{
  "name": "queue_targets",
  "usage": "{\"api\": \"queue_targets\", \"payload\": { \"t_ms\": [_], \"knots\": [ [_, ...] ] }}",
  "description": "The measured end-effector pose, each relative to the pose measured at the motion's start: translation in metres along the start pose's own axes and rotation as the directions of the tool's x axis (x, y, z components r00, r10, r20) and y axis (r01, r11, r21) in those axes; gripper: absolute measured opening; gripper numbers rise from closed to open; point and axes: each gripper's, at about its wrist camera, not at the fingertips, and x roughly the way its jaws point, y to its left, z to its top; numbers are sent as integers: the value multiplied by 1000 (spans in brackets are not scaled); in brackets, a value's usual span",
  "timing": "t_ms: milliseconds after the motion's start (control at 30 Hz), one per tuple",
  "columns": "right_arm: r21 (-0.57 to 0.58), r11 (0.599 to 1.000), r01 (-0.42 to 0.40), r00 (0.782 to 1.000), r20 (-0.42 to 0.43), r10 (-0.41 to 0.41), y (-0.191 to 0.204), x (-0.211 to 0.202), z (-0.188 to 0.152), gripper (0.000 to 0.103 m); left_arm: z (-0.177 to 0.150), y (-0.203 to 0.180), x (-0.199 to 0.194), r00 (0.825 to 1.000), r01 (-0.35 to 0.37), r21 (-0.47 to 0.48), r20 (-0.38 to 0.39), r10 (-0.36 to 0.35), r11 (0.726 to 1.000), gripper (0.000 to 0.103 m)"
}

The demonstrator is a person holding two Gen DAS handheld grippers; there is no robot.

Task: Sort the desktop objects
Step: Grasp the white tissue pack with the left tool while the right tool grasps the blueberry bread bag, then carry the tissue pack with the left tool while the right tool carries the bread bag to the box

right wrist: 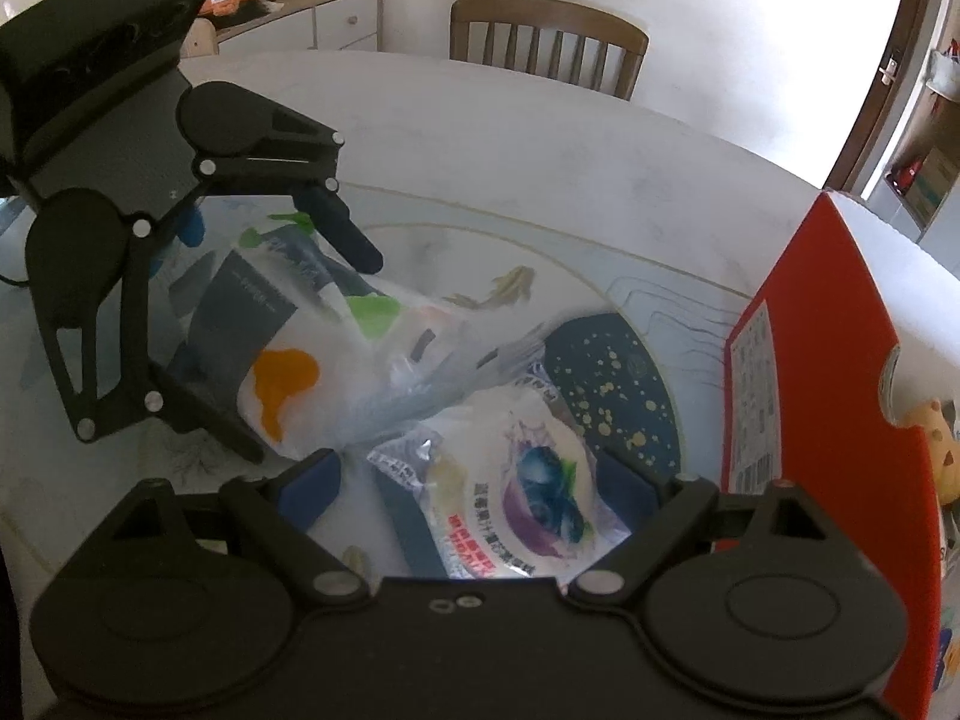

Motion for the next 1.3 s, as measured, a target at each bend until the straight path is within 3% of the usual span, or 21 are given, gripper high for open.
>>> {"api": "queue_targets", "payload": {
  "t_ms": [233,367,500,700,1300],
  "knots": [
    [19,1000,25,1000,7,-25,1,-1,-2,86,-1,-1,1,1000,-21,-62,-3,21,998,103],
    [28,998,50,999,13,-50,-1,-2,-2,73,-1,-2,2,999,-44,-103,-9,43,994,103],
    [25,997,69,998,11,-69,0,-2,-1,67,2,-5,4,996,-85,-148,-23,82,985,103],
    [15,996,91,996,1,-91,3,-2,-1,62,5,-10,4,991,-132,-200,-46,125,971,101],
    [45,995,88,996,25,-90,7,-27,2,56,11,-32,-7,957,-289,-395,-103,271,872,77]
  ]
}}
